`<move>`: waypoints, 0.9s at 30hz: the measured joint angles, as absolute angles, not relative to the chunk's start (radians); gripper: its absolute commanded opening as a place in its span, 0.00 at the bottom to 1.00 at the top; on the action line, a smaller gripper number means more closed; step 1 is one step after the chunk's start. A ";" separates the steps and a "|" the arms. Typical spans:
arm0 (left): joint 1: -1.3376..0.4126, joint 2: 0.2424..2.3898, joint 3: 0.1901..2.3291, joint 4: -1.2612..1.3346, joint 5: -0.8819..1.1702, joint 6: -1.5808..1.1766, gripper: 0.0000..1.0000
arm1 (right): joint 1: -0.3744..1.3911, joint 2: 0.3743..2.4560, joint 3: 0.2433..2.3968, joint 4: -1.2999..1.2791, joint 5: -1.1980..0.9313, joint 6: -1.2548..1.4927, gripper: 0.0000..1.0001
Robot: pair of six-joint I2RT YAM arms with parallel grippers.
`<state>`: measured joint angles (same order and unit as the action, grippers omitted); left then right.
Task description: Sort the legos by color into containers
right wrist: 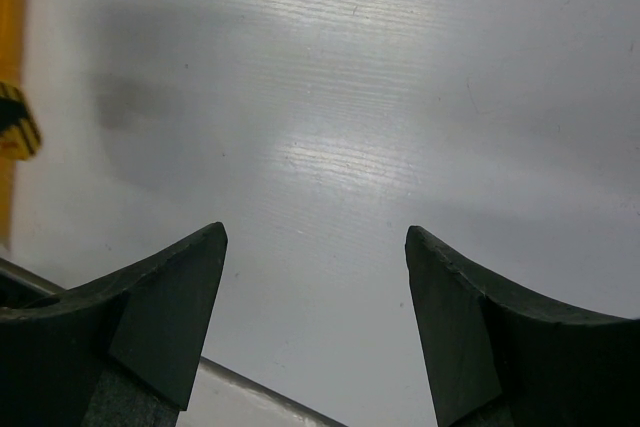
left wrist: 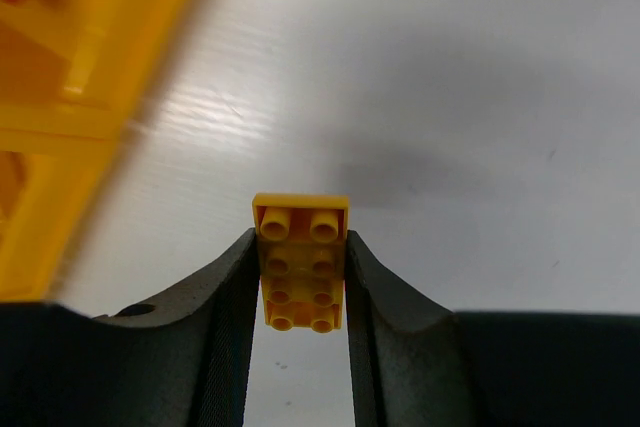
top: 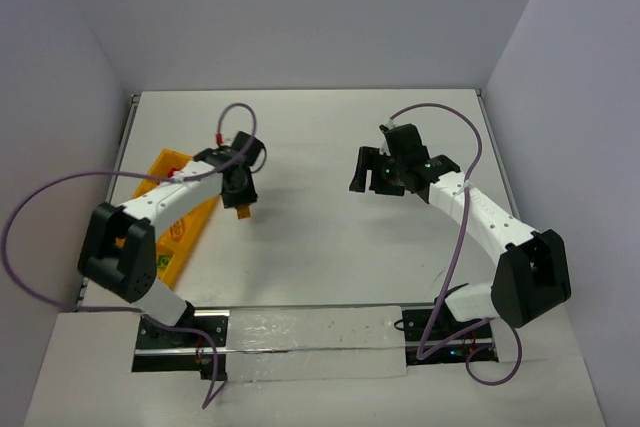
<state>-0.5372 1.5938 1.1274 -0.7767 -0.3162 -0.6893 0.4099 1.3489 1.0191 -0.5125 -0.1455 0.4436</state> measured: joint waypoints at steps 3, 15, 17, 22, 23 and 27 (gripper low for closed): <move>-0.390 1.476 1.142 -0.784 -0.339 -0.733 0.00 | 0.410 1.346 1.019 -0.513 -0.146 0.443 0.80; 0.012 1.356 1.068 -0.816 -0.444 -0.838 0.05 | 0.410 1.346 1.019 -0.513 -0.150 0.437 0.80; 0.048 1.358 1.050 -0.818 -0.449 -0.838 0.14 | 0.410 1.346 1.019 -0.513 -0.150 0.436 0.80; 0.069 1.362 1.029 -0.816 -0.469 -0.854 0.63 | 0.410 1.346 1.019 -0.513 -0.150 0.436 0.80; 0.069 1.362 1.023 -0.814 -0.469 -0.859 0.75 | 0.410 1.346 1.019 -0.513 -0.151 0.436 0.80; 0.069 1.362 1.001 -0.810 -0.468 -0.864 0.99 | 0.410 1.346 1.019 -0.513 -0.154 0.436 0.80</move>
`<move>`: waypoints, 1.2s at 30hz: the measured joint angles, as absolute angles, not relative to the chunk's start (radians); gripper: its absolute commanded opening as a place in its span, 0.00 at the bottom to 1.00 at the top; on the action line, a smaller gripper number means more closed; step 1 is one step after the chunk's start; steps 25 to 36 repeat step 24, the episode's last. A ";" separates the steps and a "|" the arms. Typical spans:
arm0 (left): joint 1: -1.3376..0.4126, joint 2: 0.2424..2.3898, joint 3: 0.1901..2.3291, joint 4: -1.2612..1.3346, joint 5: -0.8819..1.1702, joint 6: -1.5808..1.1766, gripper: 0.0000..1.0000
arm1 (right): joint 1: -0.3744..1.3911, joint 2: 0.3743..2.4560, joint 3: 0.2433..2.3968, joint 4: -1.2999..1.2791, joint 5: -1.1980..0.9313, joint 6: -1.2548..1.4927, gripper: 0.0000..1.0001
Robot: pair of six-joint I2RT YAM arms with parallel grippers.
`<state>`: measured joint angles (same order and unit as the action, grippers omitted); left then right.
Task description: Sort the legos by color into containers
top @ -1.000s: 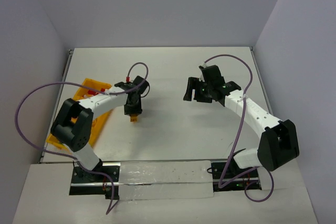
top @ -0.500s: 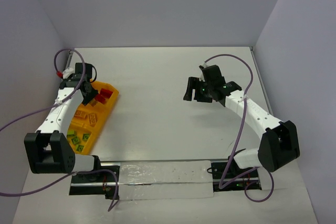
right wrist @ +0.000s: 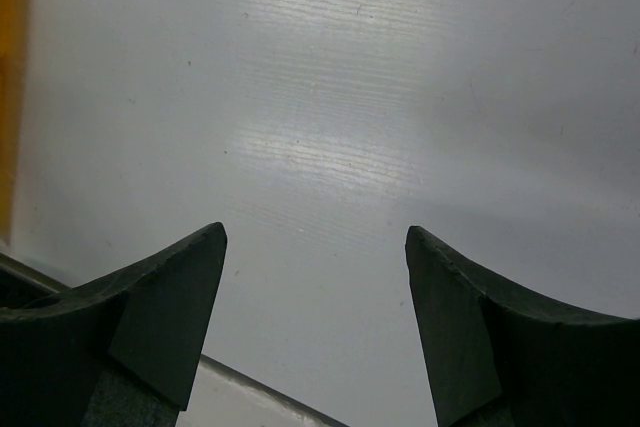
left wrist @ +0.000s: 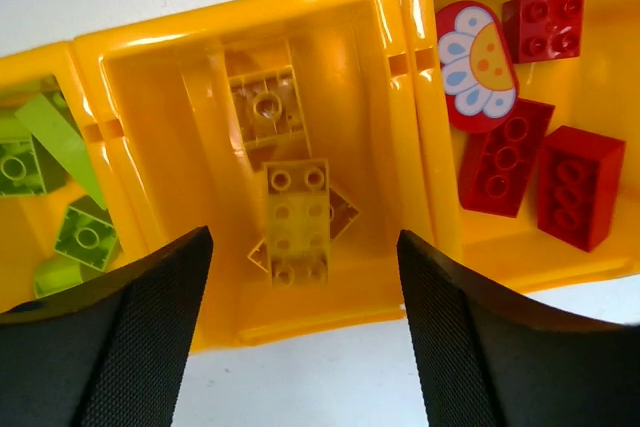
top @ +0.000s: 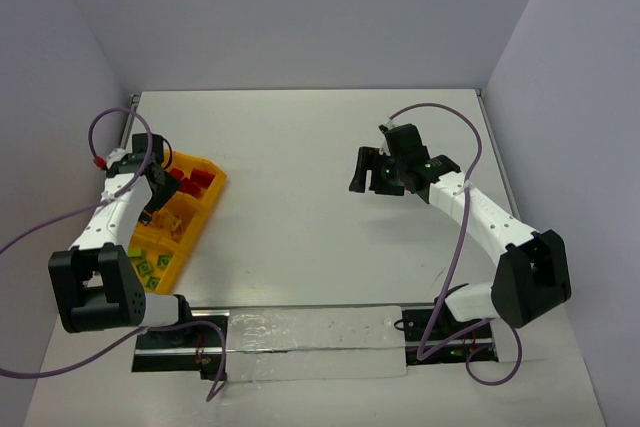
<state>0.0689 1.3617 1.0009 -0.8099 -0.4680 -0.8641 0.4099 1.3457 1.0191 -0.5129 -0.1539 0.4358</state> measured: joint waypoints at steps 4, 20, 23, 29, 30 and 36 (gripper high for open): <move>0.068 1.337 0.998 -0.808 -0.468 -0.856 0.99 | 0.410 1.345 1.020 -0.515 -0.146 0.431 0.83; -0.370 1.248 1.378 -0.669 -0.249 -0.536 0.99 | 0.410 1.205 1.058 -0.561 0.209 0.503 0.93; -0.397 1.282 1.442 -0.657 -0.201 -0.513 0.99 | 0.410 1.205 1.060 -0.569 0.221 0.514 0.92; -0.409 1.299 1.462 -0.647 -0.188 -0.508 0.99 | 0.410 1.205 1.061 -0.572 0.223 0.517 0.92; -0.409 1.299 1.462 -0.647 -0.188 -0.508 0.99 | 0.410 1.205 1.061 -0.572 0.223 0.517 0.92; -0.409 1.299 1.462 -0.647 -0.188 -0.508 0.99 | 0.410 1.205 1.061 -0.572 0.223 0.517 0.92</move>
